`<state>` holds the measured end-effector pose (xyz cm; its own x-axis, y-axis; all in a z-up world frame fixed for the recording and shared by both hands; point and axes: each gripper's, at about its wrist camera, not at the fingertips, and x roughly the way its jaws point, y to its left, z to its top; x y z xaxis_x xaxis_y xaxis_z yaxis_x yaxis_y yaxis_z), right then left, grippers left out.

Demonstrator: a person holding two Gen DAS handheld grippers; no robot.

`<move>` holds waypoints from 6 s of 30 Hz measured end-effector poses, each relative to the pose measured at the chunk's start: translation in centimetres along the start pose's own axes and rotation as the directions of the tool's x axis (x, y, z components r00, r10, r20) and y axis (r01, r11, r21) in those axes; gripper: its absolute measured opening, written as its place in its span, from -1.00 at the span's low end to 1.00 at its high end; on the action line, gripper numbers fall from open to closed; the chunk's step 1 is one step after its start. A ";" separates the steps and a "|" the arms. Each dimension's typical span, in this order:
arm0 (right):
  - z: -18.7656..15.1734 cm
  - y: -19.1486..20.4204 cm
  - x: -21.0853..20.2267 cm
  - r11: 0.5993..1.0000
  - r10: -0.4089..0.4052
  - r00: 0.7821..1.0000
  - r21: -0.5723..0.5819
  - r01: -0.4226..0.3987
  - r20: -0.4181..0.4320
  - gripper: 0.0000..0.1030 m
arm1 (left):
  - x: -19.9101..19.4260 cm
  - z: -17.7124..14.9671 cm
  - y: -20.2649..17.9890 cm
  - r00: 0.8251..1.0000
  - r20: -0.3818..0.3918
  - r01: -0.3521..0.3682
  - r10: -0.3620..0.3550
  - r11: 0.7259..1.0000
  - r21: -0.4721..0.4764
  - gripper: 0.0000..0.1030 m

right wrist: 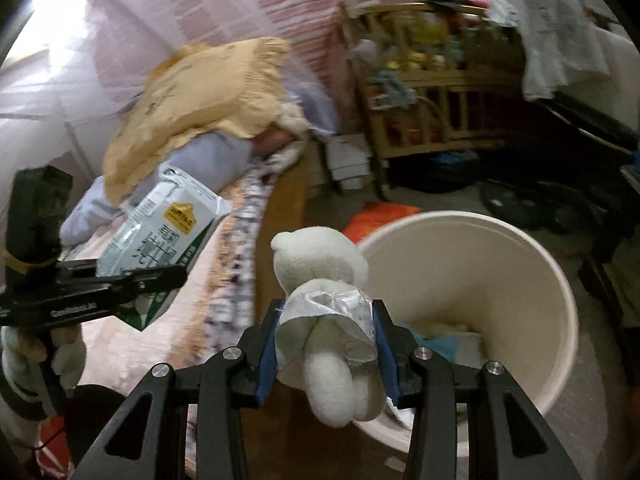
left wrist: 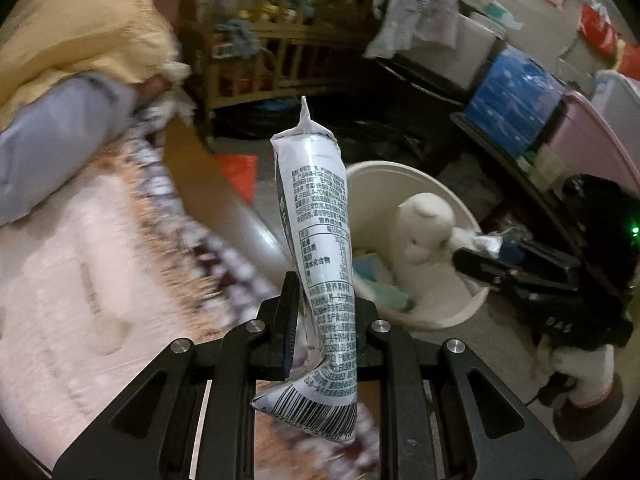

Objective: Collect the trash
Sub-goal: 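Carry the milk pouch and plush toy over the white bucket, then open both tools over the bucket to drop pouch and toy, then return both tools to the remaining trash on the bed, then grasp the green-and-white wrapper with the left tool while the right tool grasps the blue packet, then carry the green wrapper and blue packet over the white bucket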

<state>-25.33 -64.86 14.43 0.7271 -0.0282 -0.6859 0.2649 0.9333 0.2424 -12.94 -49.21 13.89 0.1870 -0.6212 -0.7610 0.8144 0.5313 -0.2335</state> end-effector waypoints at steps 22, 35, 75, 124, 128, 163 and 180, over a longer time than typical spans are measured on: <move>0.3 -6.6 0.8 0.969 -0.198 0.980 0.155 0.193 0.015 0.15 | 7.3 2.5 -4.4 0.995 -0.045 0.087 -0.087 0.996 0.009 0.09; 0.2 -4.0 0.5 0.985 -0.124 0.992 0.123 0.123 0.004 0.16 | 3.0 2.3 -0.6 0.999 0.016 0.043 -0.042 0.998 -0.048 0.15; 1.9 27.7 17.3 0.874 0.256 0.925 -0.342 -0.346 -0.281 0.34 | -12.3 -13.0 40.7 0.851 -0.032 -0.393 0.525 0.594 -0.702 0.18; 8.6 44.5 34.9 0.827 0.306 0.875 -0.351 -0.440 -0.376 -0.44 | -12.6 -19.2 41.6 0.913 -0.008 -0.295 0.409 0.645 -0.705 0.08; 9.6 40.8 30.4 0.807 0.309 0.876 -0.385 -0.447 -0.369 -0.44 | -10.5 -16.9 43.6 0.908 -0.007 -0.300 0.419 0.637 -0.710 0.29; 3.1 24.6 9.4 0.865 0.246 0.953 -0.404 -0.299 -0.179 -0.44 | -13.1 -9.2 20.7 0.935 0.149 -0.232 0.322 0.872 -0.430 -0.70; 1.5 12.3 4.0 0.954 0.114 0.988 -0.267 -0.138 -0.105 -0.44 | -8.2 -4.0 9.4 0.953 0.157 -0.226 0.260 0.952 -0.205 -0.70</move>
<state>-18.23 -54.06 15.75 0.6824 0.1161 -0.7217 -0.0169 0.9896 0.1432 -9.00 -36.82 15.50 0.4763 -0.5441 -0.6907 0.6205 0.7646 -0.1744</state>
